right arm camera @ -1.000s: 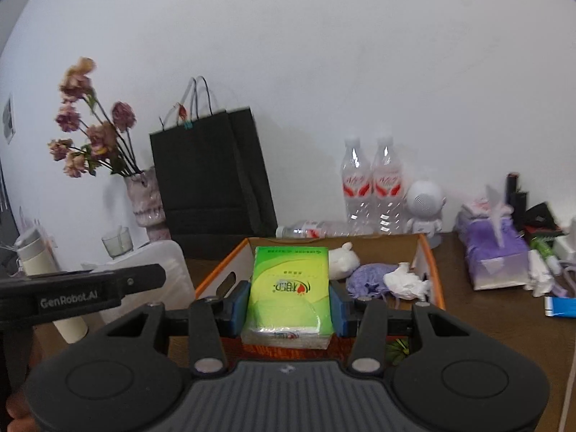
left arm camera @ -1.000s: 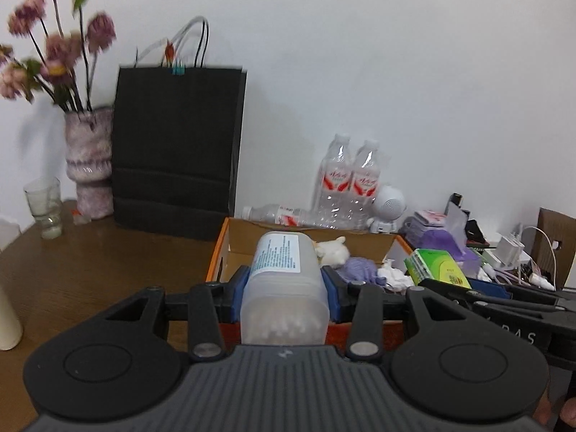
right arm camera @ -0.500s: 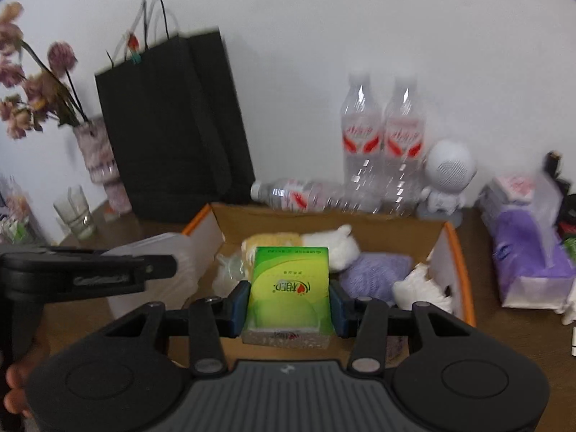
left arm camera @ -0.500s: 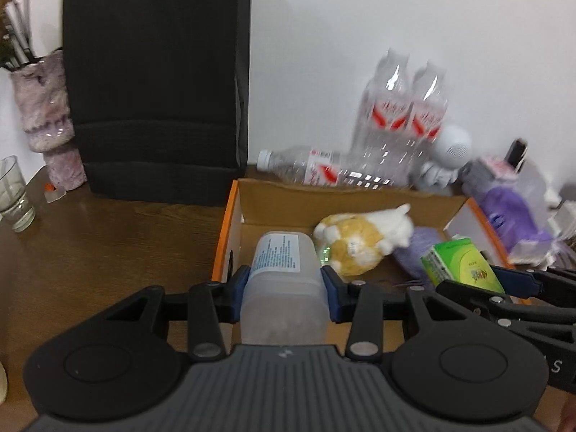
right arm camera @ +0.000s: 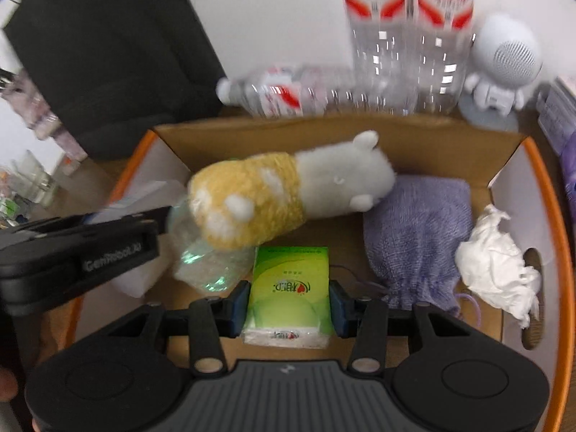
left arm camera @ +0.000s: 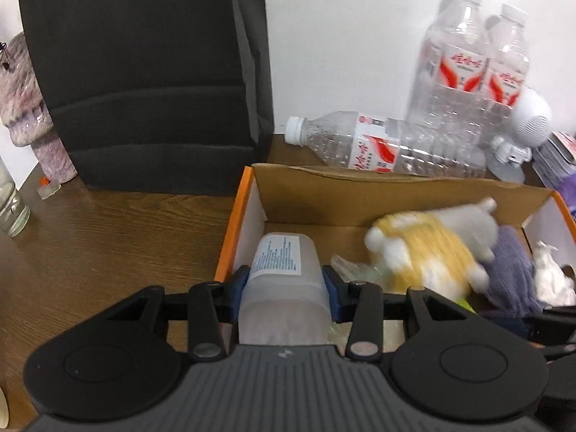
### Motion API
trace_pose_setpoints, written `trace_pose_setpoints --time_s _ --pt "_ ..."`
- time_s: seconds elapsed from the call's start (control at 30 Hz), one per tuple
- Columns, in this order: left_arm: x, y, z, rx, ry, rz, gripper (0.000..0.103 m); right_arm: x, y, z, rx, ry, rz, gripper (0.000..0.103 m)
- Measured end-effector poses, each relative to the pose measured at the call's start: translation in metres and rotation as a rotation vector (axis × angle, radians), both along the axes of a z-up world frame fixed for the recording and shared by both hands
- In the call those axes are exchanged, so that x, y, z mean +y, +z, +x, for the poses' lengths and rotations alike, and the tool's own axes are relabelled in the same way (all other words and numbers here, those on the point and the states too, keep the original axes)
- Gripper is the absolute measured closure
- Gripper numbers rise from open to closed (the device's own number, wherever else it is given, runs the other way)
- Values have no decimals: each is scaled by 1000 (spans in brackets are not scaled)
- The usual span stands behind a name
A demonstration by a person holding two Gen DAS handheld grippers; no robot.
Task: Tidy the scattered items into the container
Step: 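Carry the swab box and tissue pack into the box and open both tools, then withdraw both tools from the box back toward the rose and cap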
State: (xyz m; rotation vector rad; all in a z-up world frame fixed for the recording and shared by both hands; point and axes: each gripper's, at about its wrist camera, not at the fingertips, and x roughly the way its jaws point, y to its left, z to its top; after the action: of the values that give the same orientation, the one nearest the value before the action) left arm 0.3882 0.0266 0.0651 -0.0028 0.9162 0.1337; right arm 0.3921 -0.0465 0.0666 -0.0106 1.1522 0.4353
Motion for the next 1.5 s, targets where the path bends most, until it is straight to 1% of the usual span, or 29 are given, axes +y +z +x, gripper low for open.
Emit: trace_pose_setpoints --time_s 0.03,0.1,0.13,0.17,0.2,0.23,0.27,0.33,0.4,0.43,0.47,0.5,0.67,0.77,0.83,0.97,1.03,1.13,1.2,1.27,1.37,1.43,1.5 --pt "-1 0 2 10 -3 2 59 2 -2 2 0 -2 -23 58" --pt "-4 0 2 28 -18 -1 53 4 -3 4 -5 -14 -44 57" --pt "-5 2 2 30 -29 -5 52 4 -3 3 2 -14 -36 53" --pt "-5 6 -1 26 -32 -6 48 4 0 2 8 -13 -23 44" --pt "-5 9 -3 26 -31 -3 44 2 3 -1 11 -13 -14 40" --pt "-5 12 -6 29 -30 2 41 1 8 -4 9 -13 -8 38" --pt "-4 15 -8 39 -24 2 37 -1 14 -6 3 -12 -1 37" --pt "-2 18 -11 83 -13 -33 32 -7 25 -11 -6 -20 -9 34" --pt "-3 22 -17 120 -6 -63 18 -15 33 -14 -5 -40 -31 30" --pt "-4 25 -22 126 -3 -72 14 -19 37 -15 0 -47 -39 29" --pt "-6 29 -26 131 -5 -75 7 -23 40 -17 2 -54 -44 29" --pt "-8 35 -32 130 -13 -70 4 -28 43 -21 -3 -59 -50 29" --pt "-15 53 -60 109 -19 -69 1 -58 60 -45 -42 -94 -42 28" --pt "-23 54 -80 95 -26 -26 0 -74 70 -63 -98 -122 -62 28" --pt "-27 53 -95 91 -36 -17 0 -85 73 -73 -85 -134 -11 28" --pt "-36 54 -124 81 -51 -17 0 -99 76 -96 -80 -138 7 28" --pt "-41 55 -138 77 -62 -17 0 -106 77 -108 -74 -145 31 28" --pt "-46 56 -157 65 -64 -18 0 -111 79 -130 -114 -141 -8 28" --pt "-51 58 -173 42 -62 -13 0 -114 80 -145 -144 -140 -27 28" --pt "-56 58 -188 16 -59 -3 0 -121 81 -161 -141 -130 11 28" --pt "-64 60 -216 -47 -59 18 0 -127 80 -183 -165 -126 22 28" --pt "-69 60 -233 -84 -62 31 0 -129 78 -201 -201 -122 1 28" --pt "-73 56 -247 -89 -69 36 0 -131 76 -218 -236 -110 -17 27"
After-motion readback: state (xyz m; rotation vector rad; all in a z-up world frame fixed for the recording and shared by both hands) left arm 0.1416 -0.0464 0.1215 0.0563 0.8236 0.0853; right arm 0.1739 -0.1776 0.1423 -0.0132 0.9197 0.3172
